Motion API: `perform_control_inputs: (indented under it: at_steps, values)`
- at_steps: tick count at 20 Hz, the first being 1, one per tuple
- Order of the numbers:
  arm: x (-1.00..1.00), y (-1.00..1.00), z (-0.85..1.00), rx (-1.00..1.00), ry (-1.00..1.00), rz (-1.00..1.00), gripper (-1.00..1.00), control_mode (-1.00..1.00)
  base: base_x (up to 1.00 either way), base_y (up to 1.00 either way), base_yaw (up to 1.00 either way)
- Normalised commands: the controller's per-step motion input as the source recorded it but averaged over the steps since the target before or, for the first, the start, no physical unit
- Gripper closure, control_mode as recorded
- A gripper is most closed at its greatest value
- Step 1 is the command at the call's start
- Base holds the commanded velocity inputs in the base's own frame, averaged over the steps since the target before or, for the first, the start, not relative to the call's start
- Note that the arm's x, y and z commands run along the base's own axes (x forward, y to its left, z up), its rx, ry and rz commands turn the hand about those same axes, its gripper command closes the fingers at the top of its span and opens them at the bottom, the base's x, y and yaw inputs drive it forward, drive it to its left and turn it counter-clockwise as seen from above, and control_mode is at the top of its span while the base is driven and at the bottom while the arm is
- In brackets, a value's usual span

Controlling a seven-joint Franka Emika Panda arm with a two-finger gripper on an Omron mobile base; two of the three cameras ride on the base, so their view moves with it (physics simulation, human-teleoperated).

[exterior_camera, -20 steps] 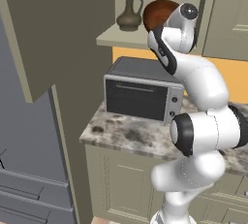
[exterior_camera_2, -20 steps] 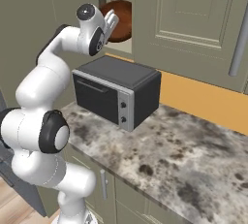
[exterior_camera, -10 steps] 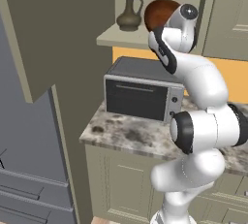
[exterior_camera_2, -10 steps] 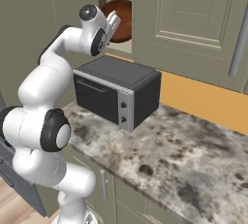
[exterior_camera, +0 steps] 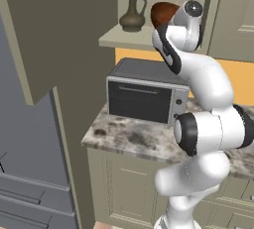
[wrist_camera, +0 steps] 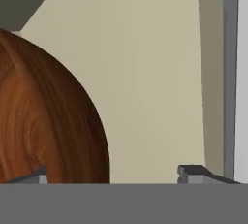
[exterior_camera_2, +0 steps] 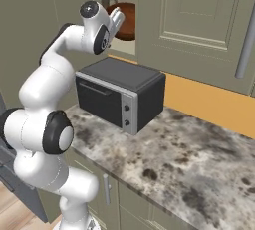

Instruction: Pick the mug and place it in the sink. Pick the bowl and place it in the open cabinet and then close the cabinet.

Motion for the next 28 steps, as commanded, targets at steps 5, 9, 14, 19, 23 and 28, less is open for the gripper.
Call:
perform_control_inputs:
  at_steps: [5,9,14,19,23,28]
  values:
    - [0.00,0.00,0.30,-0.02,-0.15,-0.02,-1.00,-1.00,0.00,0.00,0.00]
    - [0.00,0.04,0.39,-0.04,-0.19,0.00,-1.00,-1.00,0.00,0.00,0.00]
    - [-0.30,0.00,0.11,0.00,-0.06,0.00,-1.00,-1.00,0.00,0.00,0.00]
    - [-0.71,0.00,0.07,0.00,0.00,0.00,-1.00,-1.00,0.00,0.00,0.00]
    - [-0.69,0.00,0.15,0.00,0.03,0.00,-1.00,-1.00,0.00,0.00,0.00]
    - [-0.59,0.03,0.24,0.00,0.08,0.00,-1.00,-1.00,0.00,0.00,0.00]
